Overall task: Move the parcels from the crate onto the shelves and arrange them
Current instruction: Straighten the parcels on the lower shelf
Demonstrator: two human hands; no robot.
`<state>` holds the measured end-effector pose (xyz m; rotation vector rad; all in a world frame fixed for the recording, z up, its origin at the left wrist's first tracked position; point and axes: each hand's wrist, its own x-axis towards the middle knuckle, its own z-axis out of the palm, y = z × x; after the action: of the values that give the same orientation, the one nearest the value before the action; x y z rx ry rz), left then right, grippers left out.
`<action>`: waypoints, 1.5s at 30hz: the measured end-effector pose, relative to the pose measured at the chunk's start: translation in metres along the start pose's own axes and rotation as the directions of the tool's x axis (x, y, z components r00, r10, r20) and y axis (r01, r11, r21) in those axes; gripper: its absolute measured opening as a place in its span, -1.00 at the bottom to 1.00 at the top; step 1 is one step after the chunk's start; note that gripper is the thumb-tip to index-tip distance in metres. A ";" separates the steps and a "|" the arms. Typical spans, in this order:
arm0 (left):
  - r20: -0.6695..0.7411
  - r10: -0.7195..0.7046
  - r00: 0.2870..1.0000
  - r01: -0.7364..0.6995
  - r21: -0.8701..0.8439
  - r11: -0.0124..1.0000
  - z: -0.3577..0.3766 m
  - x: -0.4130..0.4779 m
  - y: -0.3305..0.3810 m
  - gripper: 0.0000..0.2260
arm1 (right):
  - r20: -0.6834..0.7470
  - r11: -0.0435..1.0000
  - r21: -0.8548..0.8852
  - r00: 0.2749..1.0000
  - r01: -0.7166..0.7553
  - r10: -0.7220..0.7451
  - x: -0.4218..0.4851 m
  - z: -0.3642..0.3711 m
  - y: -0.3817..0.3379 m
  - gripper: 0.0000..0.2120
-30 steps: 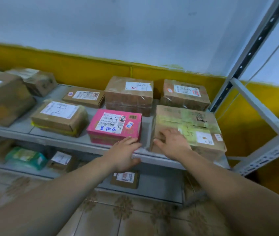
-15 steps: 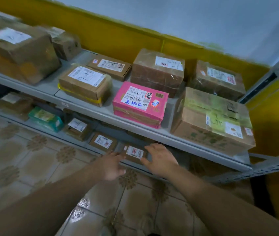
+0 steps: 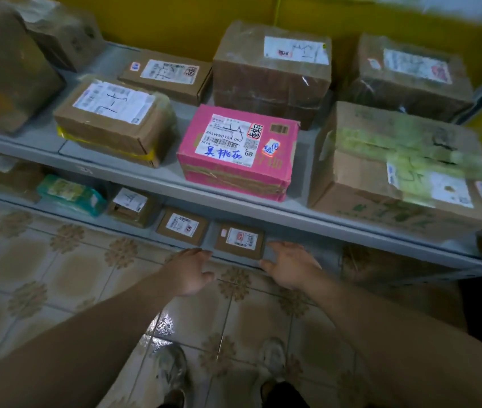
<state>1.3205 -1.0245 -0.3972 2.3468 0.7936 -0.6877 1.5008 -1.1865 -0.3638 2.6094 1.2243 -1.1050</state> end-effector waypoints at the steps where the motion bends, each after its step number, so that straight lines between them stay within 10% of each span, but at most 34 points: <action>1: 0.012 0.004 1.000 -0.004 -0.004 1.000 0.000 0.010 -0.005 -0.45 | -0.004 0.999 0.025 1.000 -0.028 0.028 0.005 0.004 -0.002 -0.42; 18: -0.160 0.091 0.983 -0.112 -0.126 0.986 0.163 0.304 -0.121 -0.66 | -0.170 0.952 0.289 0.973 -0.104 0.158 0.313 0.223 0.080 -0.36; 25: -0.366 0.033 0.930 -0.111 -0.193 0.975 0.231 0.412 -0.131 -0.41 | -0.408 0.969 0.242 0.900 -0.056 0.154 0.409 0.284 0.131 -0.28; 39: -0.434 0.300 0.849 -0.348 -0.033 0.937 0.279 0.458 -0.125 -0.39 | -0.431 0.978 0.162 0.883 -0.129 0.188 0.423 0.329 0.172 -0.24; 45: -0.557 -0.120 0.822 0.205 0.093 0.974 0.224 0.440 -0.222 -0.30 | -0.428 0.986 0.025 0.890 -0.164 0.159 0.435 0.316 0.147 -0.19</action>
<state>1.4148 -0.8564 -0.9033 2.6737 1.2389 -0.1188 1.6053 -1.1082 -0.9059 2.9790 1.0325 -0.5038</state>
